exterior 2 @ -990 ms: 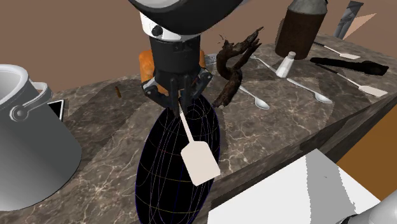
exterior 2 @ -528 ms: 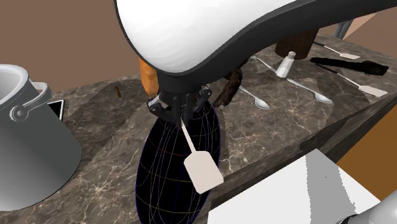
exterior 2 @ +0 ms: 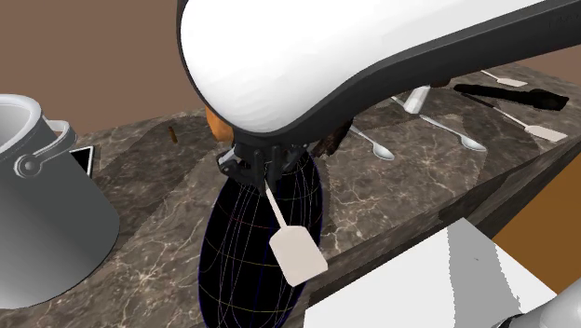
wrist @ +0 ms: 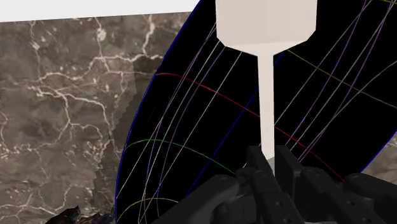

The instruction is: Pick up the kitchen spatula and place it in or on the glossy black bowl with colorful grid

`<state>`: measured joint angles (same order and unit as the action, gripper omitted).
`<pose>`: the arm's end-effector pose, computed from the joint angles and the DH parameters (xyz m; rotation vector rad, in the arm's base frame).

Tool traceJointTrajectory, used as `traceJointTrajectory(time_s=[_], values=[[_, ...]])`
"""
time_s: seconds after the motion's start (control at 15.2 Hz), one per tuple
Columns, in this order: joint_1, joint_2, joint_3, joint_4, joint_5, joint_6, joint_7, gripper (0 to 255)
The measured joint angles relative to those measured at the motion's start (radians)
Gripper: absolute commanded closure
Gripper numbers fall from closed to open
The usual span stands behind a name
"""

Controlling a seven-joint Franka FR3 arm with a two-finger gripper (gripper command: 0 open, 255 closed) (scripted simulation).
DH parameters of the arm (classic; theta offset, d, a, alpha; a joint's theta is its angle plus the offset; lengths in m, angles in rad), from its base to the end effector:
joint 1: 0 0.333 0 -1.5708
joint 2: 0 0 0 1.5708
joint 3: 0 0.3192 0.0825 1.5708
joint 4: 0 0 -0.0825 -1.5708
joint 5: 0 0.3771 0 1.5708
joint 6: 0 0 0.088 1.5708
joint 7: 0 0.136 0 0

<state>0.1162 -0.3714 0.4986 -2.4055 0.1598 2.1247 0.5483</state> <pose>0.3519 0.2648 0.4174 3.1384 -0.0608 0.1041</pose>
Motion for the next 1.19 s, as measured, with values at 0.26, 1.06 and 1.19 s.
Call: traceJointTrajectory(time_s=[0.26,1.06,1.19], values=[[0.0,0.0,0.0,0.0,0.0,0.0,0.0,0],[0.004,-0.049,-0.024,0.088,0.005,-0.135,-0.009,0],[0.004,-0.049,-0.024,0.089,0.005,-0.136,-0.009,0]])
